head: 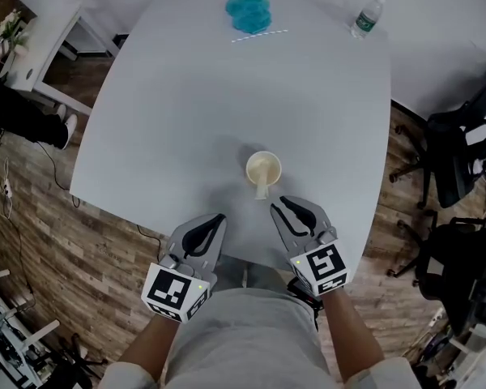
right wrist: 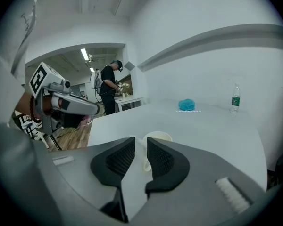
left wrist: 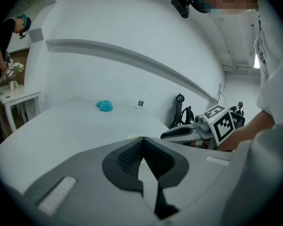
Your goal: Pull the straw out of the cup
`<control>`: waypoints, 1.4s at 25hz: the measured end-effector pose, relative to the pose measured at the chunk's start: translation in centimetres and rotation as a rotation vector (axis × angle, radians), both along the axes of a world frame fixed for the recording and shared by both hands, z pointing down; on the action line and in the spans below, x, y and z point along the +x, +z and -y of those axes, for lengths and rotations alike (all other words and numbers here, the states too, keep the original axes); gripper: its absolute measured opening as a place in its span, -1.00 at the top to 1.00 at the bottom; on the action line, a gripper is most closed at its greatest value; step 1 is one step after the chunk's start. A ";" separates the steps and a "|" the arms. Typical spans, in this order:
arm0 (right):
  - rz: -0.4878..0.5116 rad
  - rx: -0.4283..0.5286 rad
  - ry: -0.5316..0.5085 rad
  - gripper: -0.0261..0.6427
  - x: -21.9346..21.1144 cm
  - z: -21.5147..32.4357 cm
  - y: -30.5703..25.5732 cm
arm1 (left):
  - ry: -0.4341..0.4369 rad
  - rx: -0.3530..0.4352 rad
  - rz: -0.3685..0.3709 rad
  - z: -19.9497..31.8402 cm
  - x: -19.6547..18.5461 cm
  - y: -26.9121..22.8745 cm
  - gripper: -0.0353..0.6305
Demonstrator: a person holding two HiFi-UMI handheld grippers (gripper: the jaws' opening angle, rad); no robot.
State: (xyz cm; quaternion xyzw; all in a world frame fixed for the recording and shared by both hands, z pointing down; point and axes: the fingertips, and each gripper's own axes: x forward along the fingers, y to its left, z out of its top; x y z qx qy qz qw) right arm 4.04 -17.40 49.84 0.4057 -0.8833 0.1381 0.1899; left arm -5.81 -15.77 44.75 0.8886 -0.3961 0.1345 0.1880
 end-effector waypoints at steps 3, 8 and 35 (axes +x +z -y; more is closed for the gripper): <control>-0.025 -0.004 -0.020 0.62 -0.7 0.6 0.8 | -0.004 -0.003 -0.003 0.6 -0.3 0.3 0.83; -0.039 -0.029 -0.037 0.55 -1.6 1.0 2.1 | -0.013 -0.015 0.005 1.0 -0.8 0.6 0.83; -0.206 0.023 -0.072 0.46 -4.6 3.6 4.0 | -0.039 -0.059 0.007 2.2 -2.6 1.6 0.83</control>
